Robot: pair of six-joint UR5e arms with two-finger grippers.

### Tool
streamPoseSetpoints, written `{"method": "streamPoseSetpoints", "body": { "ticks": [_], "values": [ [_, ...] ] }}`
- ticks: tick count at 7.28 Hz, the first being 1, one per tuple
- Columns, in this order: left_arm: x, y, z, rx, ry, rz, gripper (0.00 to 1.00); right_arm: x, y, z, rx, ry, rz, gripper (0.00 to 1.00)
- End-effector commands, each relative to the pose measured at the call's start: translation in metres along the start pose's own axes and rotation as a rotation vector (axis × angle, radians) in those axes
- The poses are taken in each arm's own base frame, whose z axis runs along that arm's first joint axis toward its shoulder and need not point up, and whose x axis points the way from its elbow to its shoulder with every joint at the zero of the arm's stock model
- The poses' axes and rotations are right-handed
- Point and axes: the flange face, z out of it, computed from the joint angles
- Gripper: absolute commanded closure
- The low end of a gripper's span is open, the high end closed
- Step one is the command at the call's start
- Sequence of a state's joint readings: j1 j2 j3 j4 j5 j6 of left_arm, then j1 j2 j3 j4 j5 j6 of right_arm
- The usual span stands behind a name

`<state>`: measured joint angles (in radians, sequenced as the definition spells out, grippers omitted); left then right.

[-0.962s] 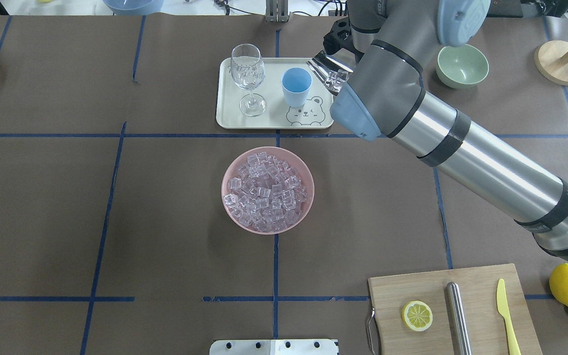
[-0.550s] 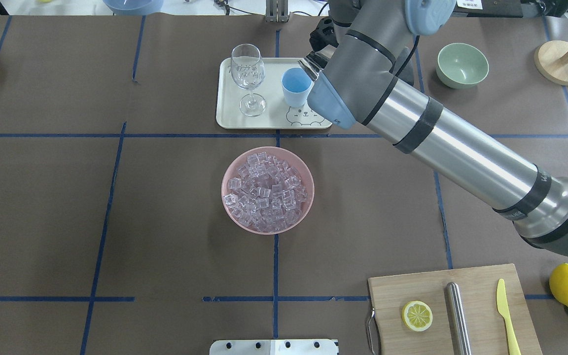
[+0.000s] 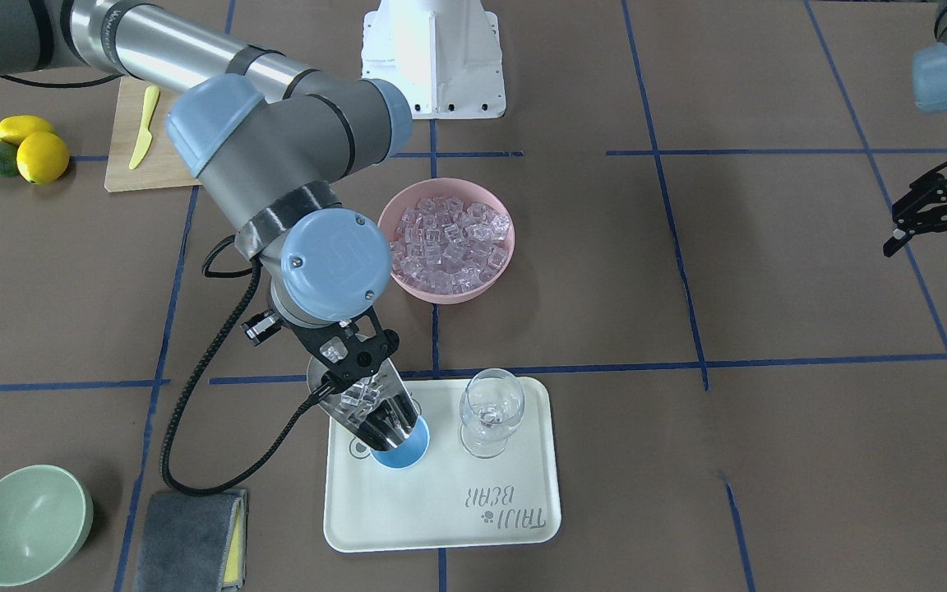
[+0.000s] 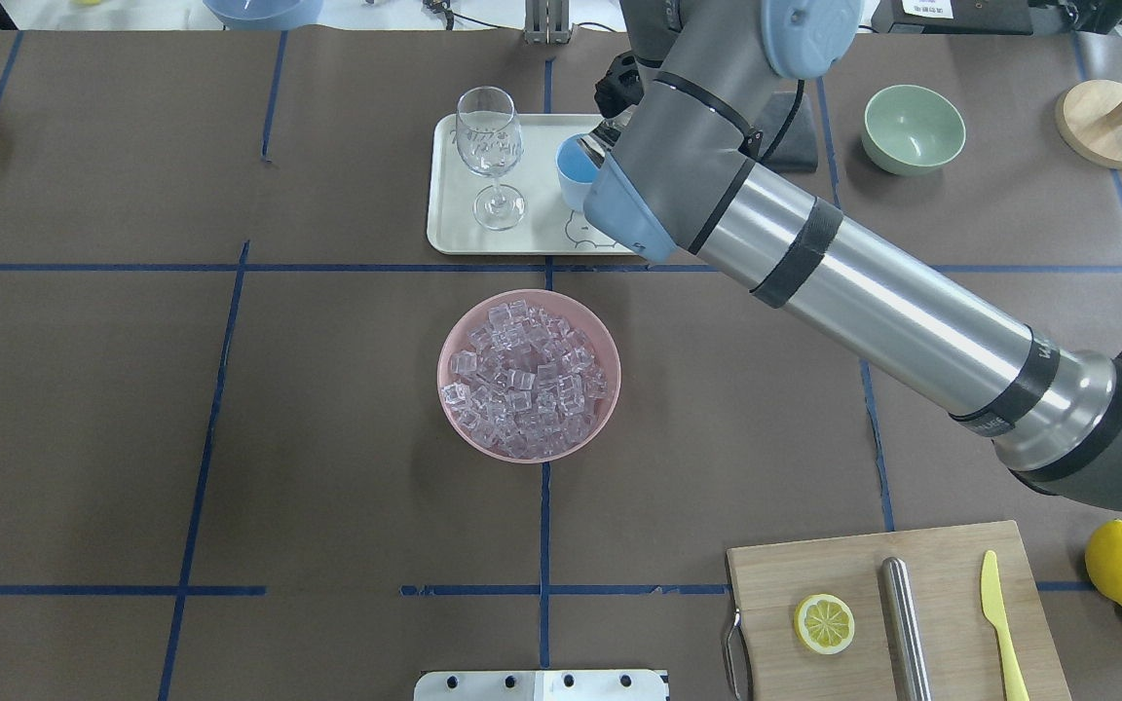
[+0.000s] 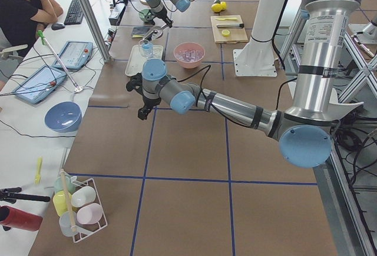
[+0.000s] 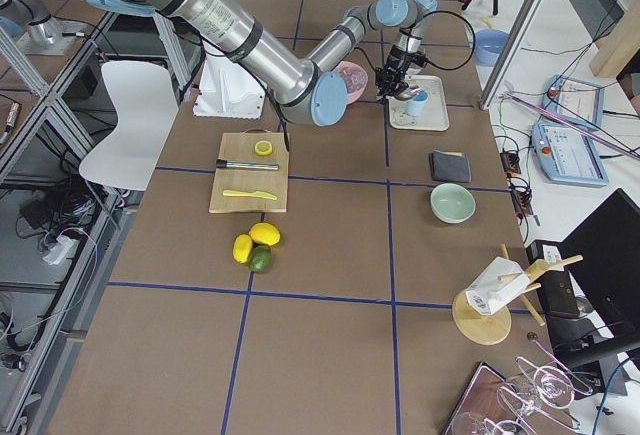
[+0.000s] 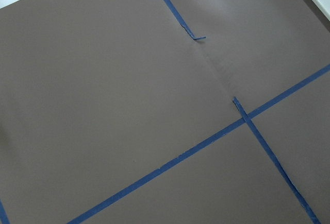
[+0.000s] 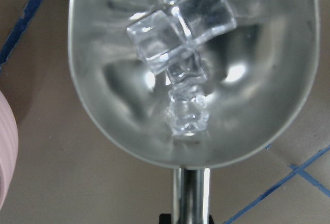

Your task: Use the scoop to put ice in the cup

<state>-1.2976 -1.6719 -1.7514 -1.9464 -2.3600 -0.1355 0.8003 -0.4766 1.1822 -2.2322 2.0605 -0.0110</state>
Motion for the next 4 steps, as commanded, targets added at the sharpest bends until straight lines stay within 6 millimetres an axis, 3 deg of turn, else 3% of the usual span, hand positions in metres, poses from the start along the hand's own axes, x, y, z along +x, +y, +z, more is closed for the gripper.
{"method": "streamPoseSetpoints", "body": {
  "ticks": [1, 4],
  "values": [
    [-0.0022, 0.0017, 0.0020, -0.005, 0.002, -0.004, 0.00, -0.0080, -0.0002, -0.0150, -0.059, 0.007, -0.024, 1.00],
    [-0.0015, 0.0014, 0.0014, -0.003, 0.002, -0.002, 0.00, -0.0003, 0.0055, -0.0171, -0.113, 0.065, -0.027, 1.00]
  ]
}}
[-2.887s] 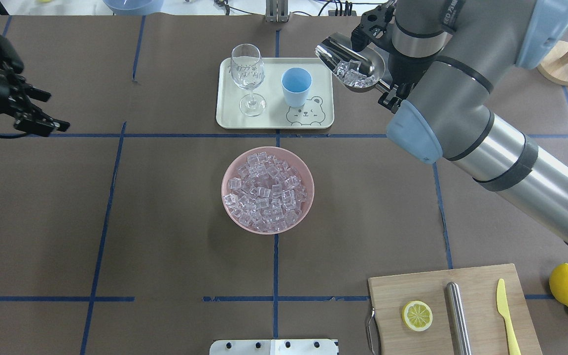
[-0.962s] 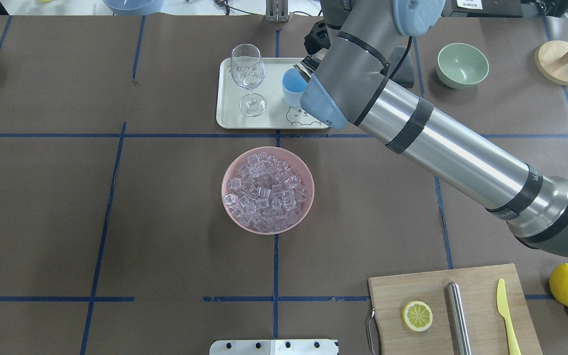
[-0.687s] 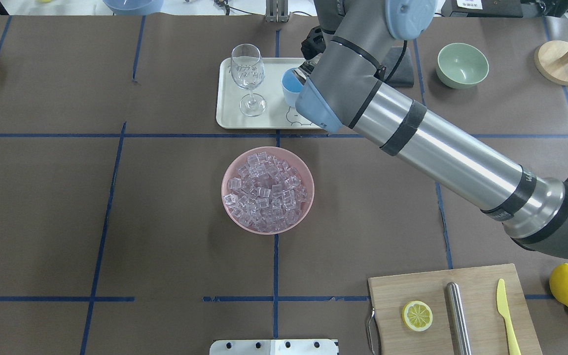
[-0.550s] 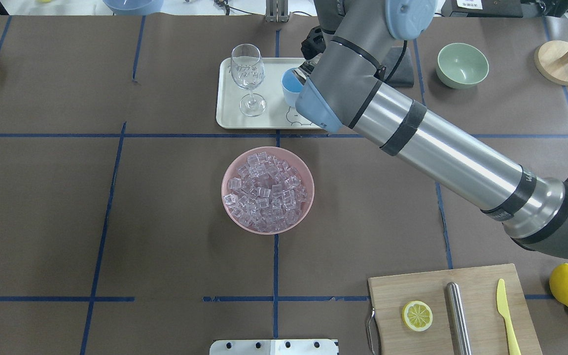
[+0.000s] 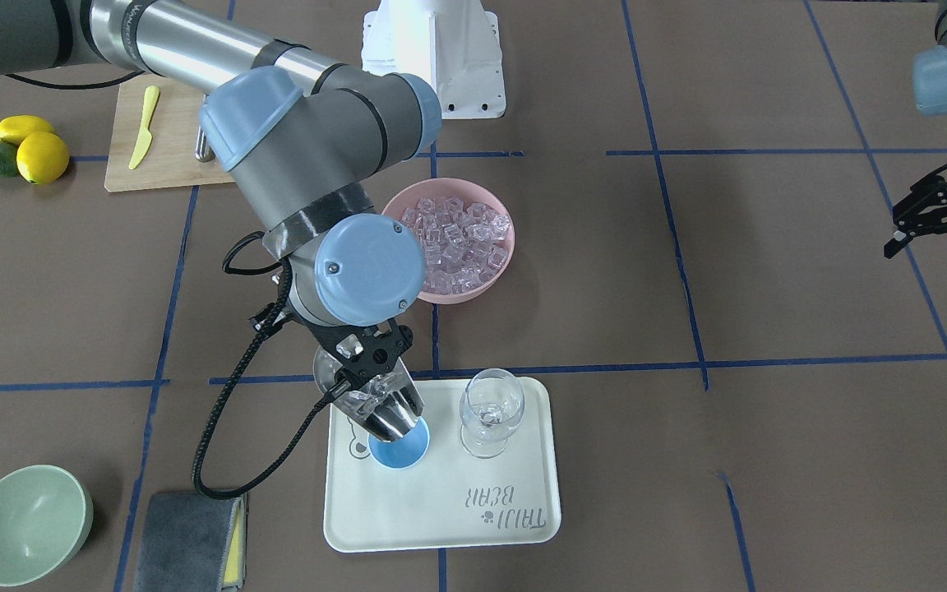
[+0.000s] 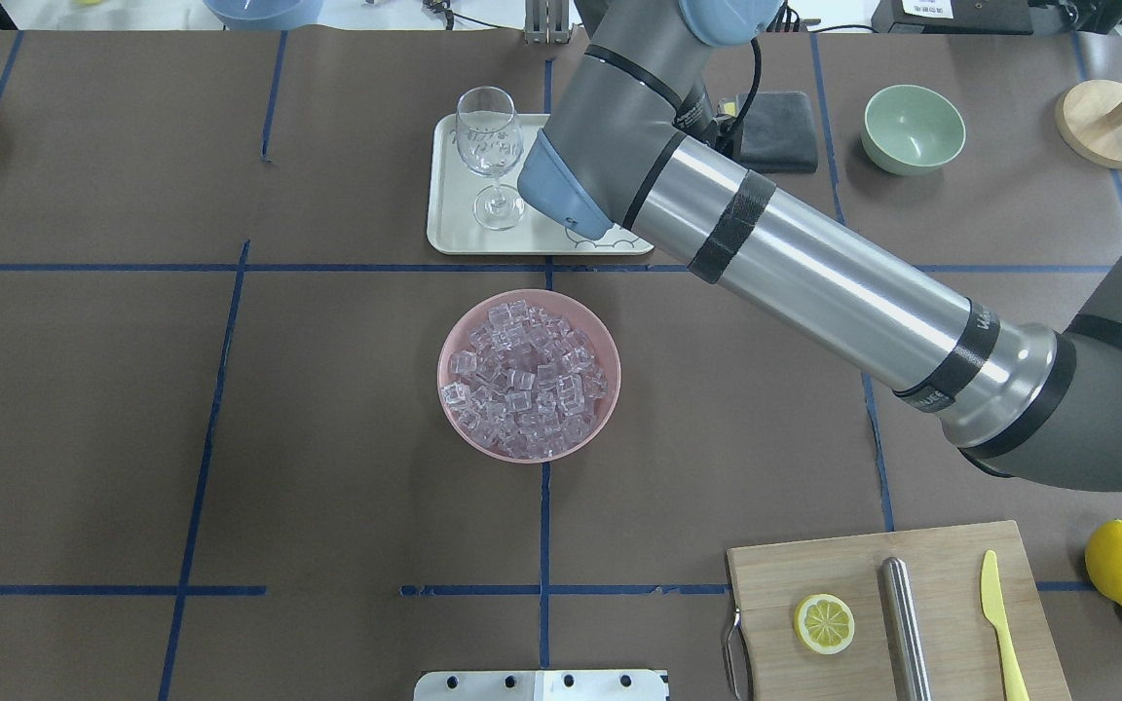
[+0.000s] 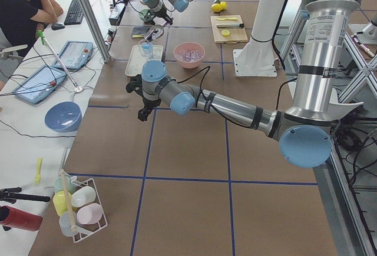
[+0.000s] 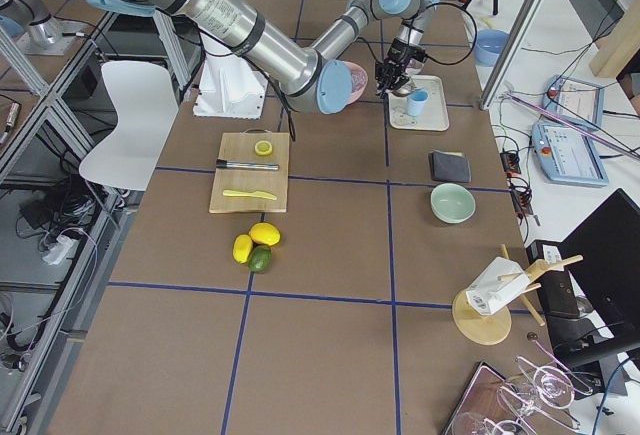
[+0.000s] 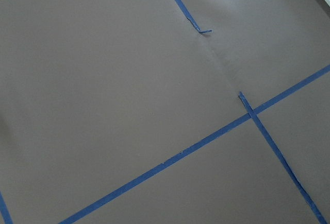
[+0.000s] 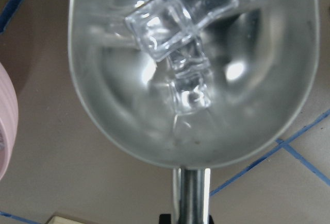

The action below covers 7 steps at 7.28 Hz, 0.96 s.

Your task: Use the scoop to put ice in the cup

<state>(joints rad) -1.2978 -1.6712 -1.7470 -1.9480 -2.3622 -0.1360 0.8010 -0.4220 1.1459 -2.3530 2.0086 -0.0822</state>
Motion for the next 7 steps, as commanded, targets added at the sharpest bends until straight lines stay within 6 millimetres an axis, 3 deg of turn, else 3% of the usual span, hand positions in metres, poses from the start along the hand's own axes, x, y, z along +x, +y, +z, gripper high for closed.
{"method": "streamPoseSetpoints", "body": {
  "ticks": [1, 7],
  "values": [
    [0.000, 0.000, 0.000, 0.001, 0.000, 0.002, 0.00, 0.005, 0.003, -0.001, -0.029, 0.027, 0.004, 1.00],
    [0.000, 0.000, 0.000, 0.001, 0.002, 0.002, 0.00, 0.010, 0.011, -0.015, -0.129, 0.122, -0.017, 1.00]
  ]
}}
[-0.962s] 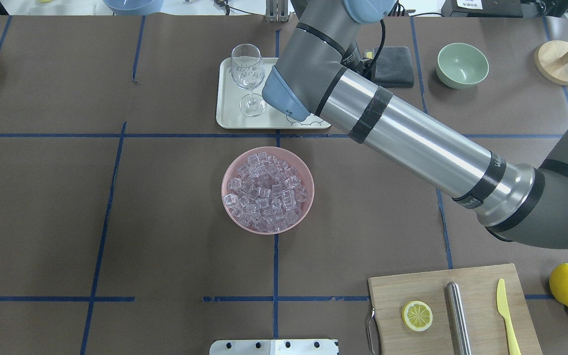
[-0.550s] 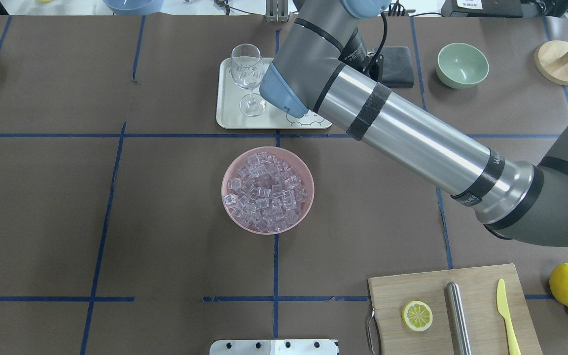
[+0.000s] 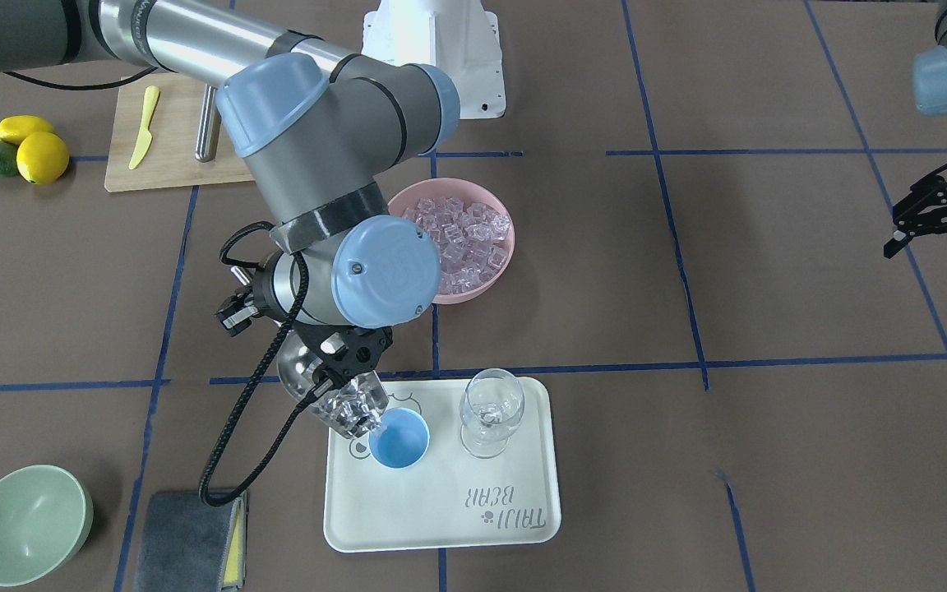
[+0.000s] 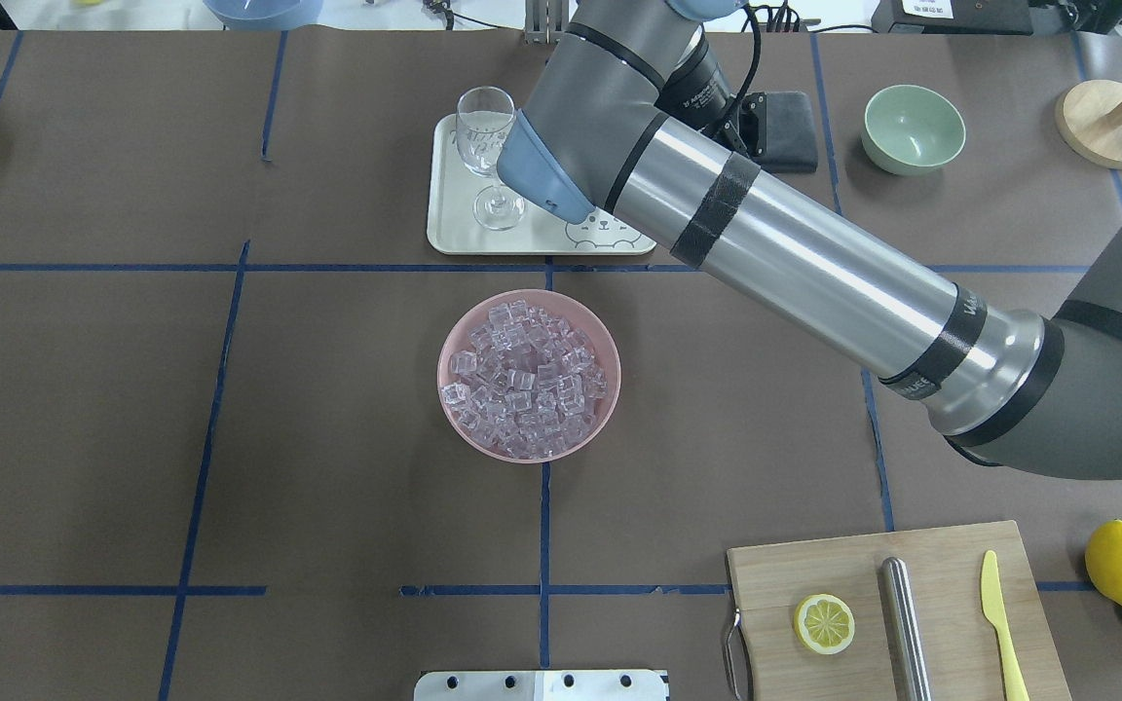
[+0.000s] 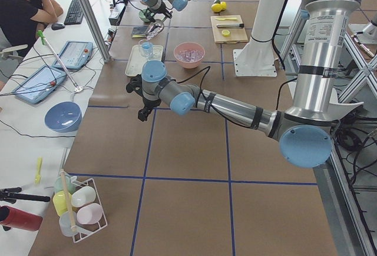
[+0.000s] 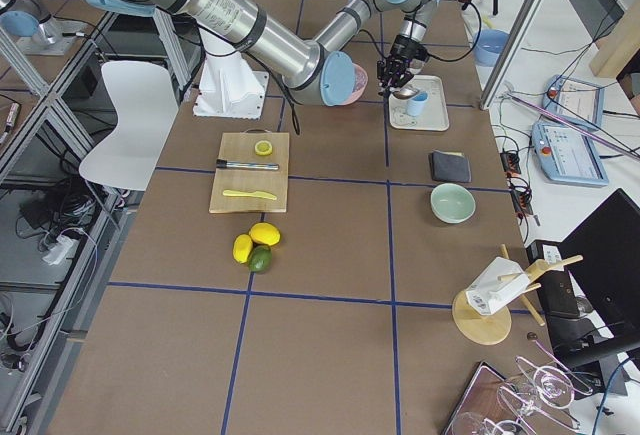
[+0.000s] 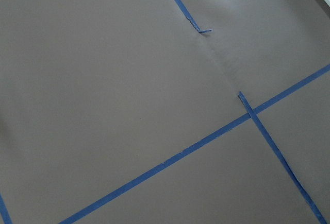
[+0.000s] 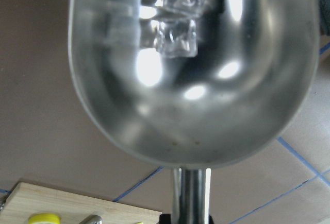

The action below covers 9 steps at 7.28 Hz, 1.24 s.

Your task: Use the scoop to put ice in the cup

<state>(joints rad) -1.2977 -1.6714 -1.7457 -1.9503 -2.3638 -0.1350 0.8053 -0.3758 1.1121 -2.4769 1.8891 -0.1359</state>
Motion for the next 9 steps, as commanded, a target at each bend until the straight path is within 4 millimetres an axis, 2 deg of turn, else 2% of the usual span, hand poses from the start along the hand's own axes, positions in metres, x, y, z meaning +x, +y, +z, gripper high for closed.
{"method": "streamPoseSetpoints", "body": {
  "ticks": [1, 6, 7, 8, 9],
  "values": [
    [0.000, 0.000, 0.000, 0.000, 0.000, 0.000, 0.00, 0.001, 0.003, -0.004, -0.021, 0.027, -0.020, 1.00],
    [0.000, -0.001, 0.000, -0.001, -0.002, -0.001, 0.00, 0.000, 0.008, -0.008, -0.005, 0.037, -0.057, 1.00],
    [0.000, -0.001, 0.000, 0.000, 0.000, 0.000, 0.00, -0.001, 0.019, -0.004, 0.037, 0.038, -0.071, 1.00],
    [0.002, -0.005, -0.002, 0.007, 0.000, 0.006, 0.00, 0.008, 0.037, 0.013, 0.104, 0.036, -0.081, 1.00],
    [0.004, -0.011, -0.004, 0.014, -0.001, 0.012, 0.00, 0.033, 0.062, 0.028, 0.200, 0.006, -0.077, 1.00]
  ]
}}
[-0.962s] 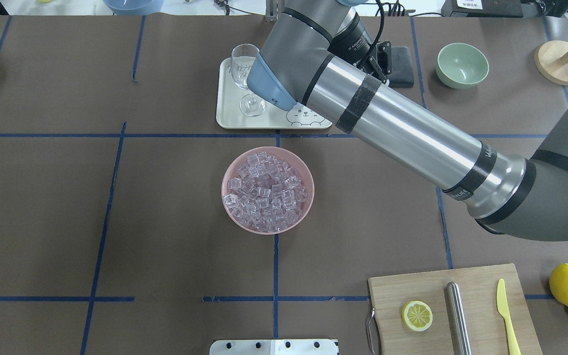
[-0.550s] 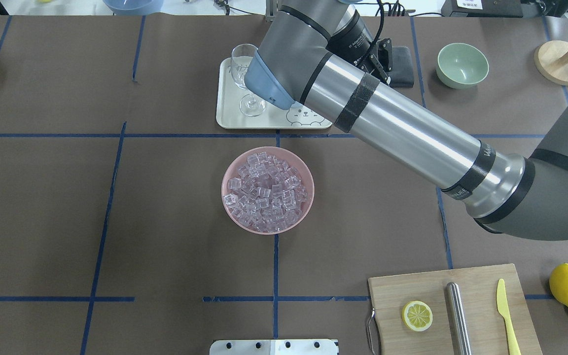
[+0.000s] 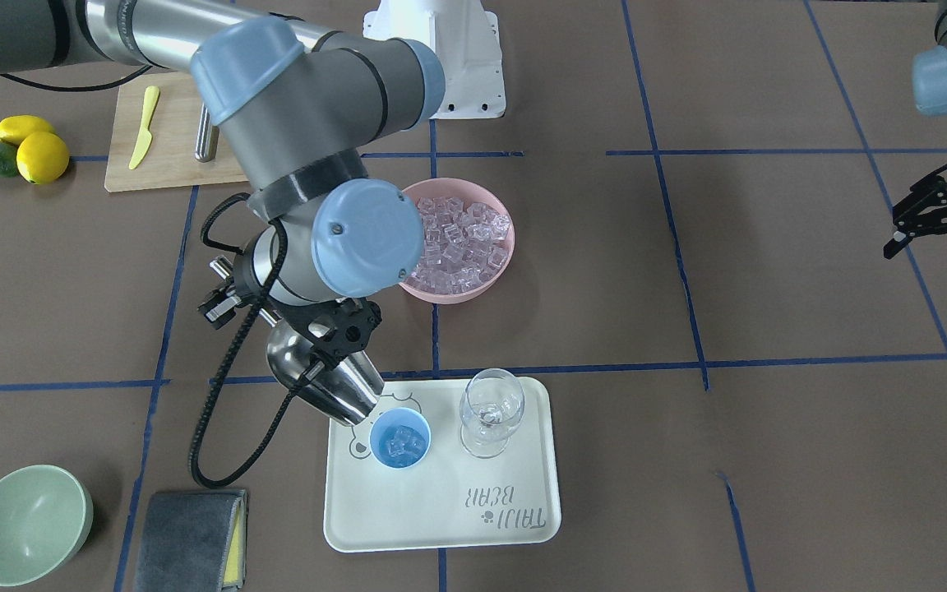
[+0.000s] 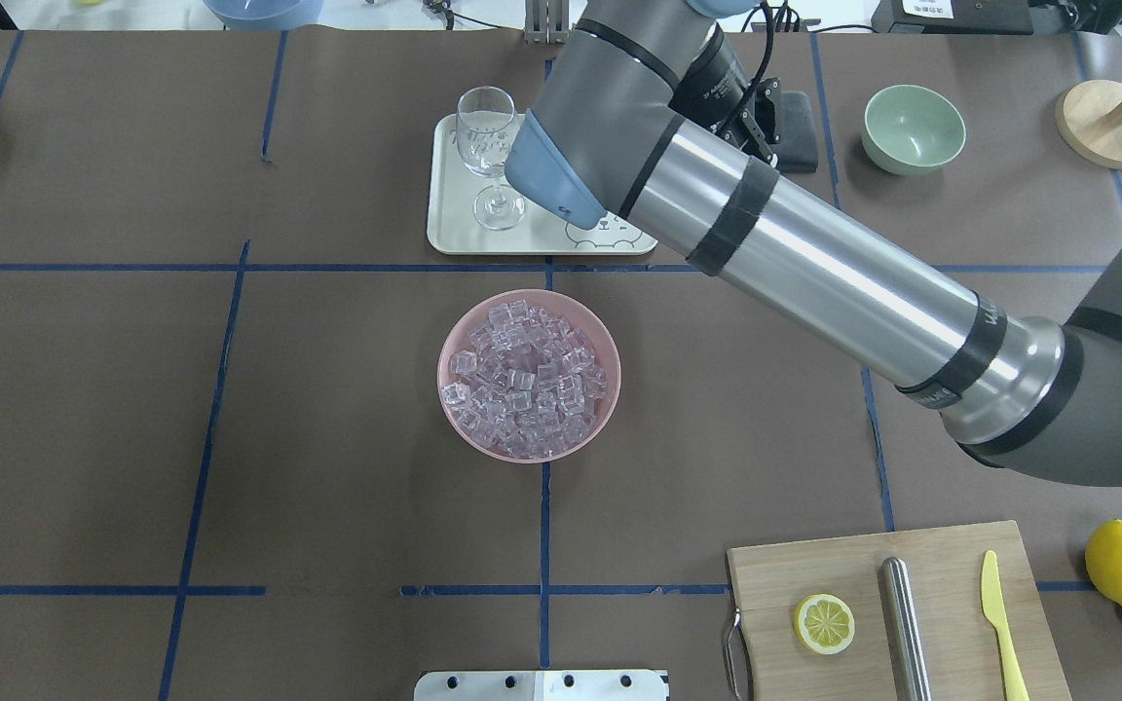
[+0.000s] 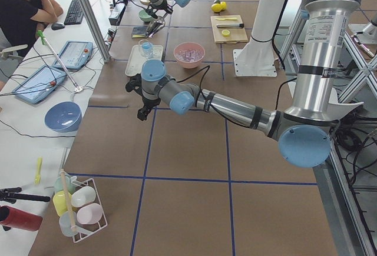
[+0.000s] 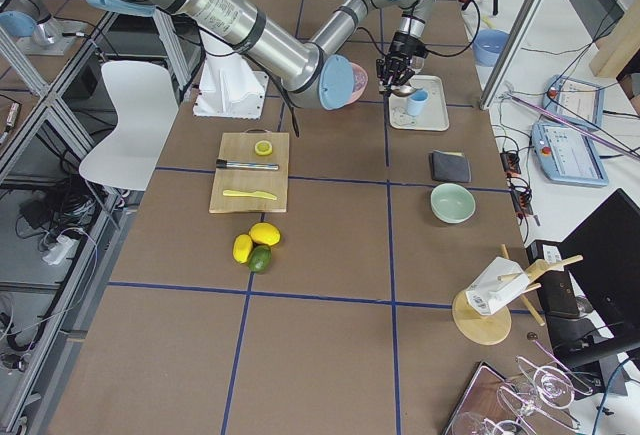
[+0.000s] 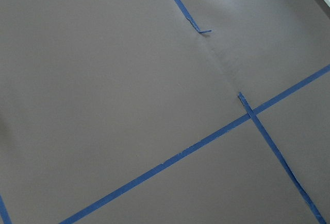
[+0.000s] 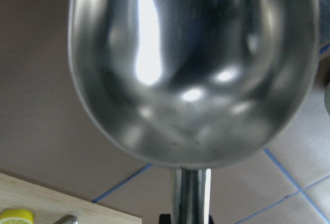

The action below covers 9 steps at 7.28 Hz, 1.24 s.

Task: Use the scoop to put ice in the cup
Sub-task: 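Move the scoop away from the cup with the right gripper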

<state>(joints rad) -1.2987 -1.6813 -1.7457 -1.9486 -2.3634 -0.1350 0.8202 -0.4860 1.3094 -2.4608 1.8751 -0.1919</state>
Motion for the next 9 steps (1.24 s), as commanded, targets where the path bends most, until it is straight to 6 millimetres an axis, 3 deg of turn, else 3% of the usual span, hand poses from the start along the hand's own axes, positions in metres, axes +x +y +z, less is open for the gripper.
{"method": "streamPoseSetpoints", "body": {
  "ticks": [1, 3, 4, 5, 6, 8, 9],
  "values": [
    [0.003, -0.006, -0.003, 0.012, -0.001, 0.009, 0.00, 0.040, 0.088, 0.039, 0.202, -0.066, 0.013, 1.00],
    [0.005, -0.010, -0.006, 0.020, 0.000, 0.018, 0.00, 0.068, 0.173, 0.072, 0.356, -0.041, 0.024, 1.00],
    [0.010, -0.017, -0.009, 0.031, 0.000, 0.027, 0.00, 0.080, 0.198, 0.080, 0.382, -0.031, 0.043, 1.00],
    [0.013, -0.023, -0.011, 0.039, 0.000, 0.035, 0.00, 0.086, 0.213, 0.098, 0.362, -0.038, 0.061, 1.00],
    [0.015, -0.027, -0.013, 0.046, -0.001, 0.042, 0.00, 0.092, 0.226, 0.129, 0.320, -0.051, 0.096, 1.00],
    [0.021, -0.034, -0.018, 0.059, 0.001, 0.051, 0.00, 0.102, 0.239, 0.155, 0.279, -0.067, 0.126, 1.00],
    [0.023, -0.036, -0.020, 0.063, 0.002, 0.053, 0.00, 0.100, 0.254, 0.168, 0.276, -0.071, 0.130, 1.00]
  ]
}}
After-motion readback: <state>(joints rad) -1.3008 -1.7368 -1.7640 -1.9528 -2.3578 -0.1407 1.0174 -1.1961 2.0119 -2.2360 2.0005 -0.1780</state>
